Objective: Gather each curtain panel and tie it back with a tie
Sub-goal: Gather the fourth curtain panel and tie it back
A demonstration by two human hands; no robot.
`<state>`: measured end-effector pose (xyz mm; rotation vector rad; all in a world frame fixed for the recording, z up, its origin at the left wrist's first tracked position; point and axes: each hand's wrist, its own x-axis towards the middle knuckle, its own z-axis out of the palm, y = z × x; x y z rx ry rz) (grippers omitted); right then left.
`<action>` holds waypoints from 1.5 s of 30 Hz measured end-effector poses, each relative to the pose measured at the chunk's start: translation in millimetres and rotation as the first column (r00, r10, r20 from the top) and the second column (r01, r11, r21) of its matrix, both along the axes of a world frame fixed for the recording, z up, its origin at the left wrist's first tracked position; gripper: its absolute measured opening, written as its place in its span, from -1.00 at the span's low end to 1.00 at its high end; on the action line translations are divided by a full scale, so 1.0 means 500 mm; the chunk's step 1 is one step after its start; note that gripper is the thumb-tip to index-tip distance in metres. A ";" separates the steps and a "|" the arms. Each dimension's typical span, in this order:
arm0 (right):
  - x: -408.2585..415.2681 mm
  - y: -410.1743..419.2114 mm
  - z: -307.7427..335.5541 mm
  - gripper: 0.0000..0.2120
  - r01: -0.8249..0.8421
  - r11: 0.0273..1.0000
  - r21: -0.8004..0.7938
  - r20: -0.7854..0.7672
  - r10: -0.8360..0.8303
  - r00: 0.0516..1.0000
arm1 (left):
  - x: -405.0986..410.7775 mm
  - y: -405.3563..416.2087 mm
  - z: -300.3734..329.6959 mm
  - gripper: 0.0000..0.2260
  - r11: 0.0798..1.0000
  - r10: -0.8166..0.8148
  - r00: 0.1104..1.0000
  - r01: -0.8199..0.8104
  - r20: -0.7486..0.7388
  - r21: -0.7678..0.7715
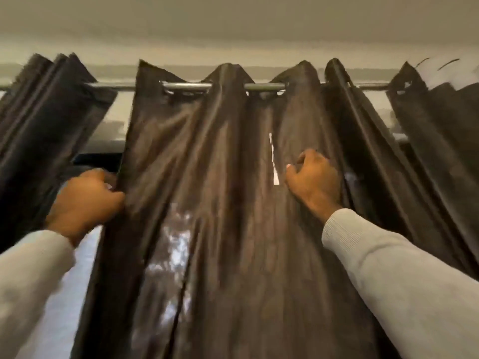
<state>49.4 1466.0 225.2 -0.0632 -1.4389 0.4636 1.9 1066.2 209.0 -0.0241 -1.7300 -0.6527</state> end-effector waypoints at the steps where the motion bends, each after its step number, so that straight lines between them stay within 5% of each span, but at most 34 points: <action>1: -0.005 -0.007 0.010 -0.73 -0.014 1.000 0.016 -0.006 0.014 1.000 | 0.011 0.009 0.003 -0.78 0.999 -0.039 0.999 0.039 -0.002 -0.013; 7: -0.002 -0.022 0.026 -0.72 0.001 0.992 0.125 -0.052 0.005 0.999 | 0.036 0.097 0.030 -0.70 0.916 -0.383 0.914 0.395 -0.131 0.075; 11: 0.010 -0.019 0.024 -0.61 0.000 0.981 0.192 -0.016 0.004 1.000 | 0.052 0.148 0.024 -0.48 0.928 -0.371 0.922 0.373 -0.112 -0.002; 18: 0.035 -0.140 0.041 -0.26 -0.067 0.971 0.229 0.149 0.033 0.988 | 0.044 0.140 0.016 -0.87 0.978 -0.201 0.980 0.200 -0.007 -0.056; 26: 0.004 -0.329 0.099 -0.71 0.013 0.996 0.083 0.203 -0.029 0.979 | -0.003 0.026 -0.066 -0.65 0.909 -0.395 0.905 0.361 -0.158 -0.207; 30: -0.007 -0.458 0.125 -0.87 -0.247 0.859 0.449 0.309 0.110 0.945 | 0.004 0.006 -0.090 -0.68 0.807 -0.559 0.791 0.452 -0.249 -0.379; 34: 0.007 -0.468 0.169 -0.71 -0.296 0.798 0.525 0.382 0.089 0.920 | 0.015 -0.001 -0.092 -0.74 0.732 -0.631 0.746 0.482 -0.212 -0.482; 39: 0.046 -0.425 0.177 -0.83 -0.402 0.772 0.492 0.442 0.177 0.879 | 0.020 0.020 -0.076 -0.62 0.689 -0.582 0.794 0.365 -0.178 -0.626; 45: 0.092 -0.325 0.167 -0.66 -0.496 0.793 0.353 0.484 0.299 0.822 | 0.041 0.080 -0.058 -0.72 0.691 -0.656 0.726 0.471 -0.205 -0.548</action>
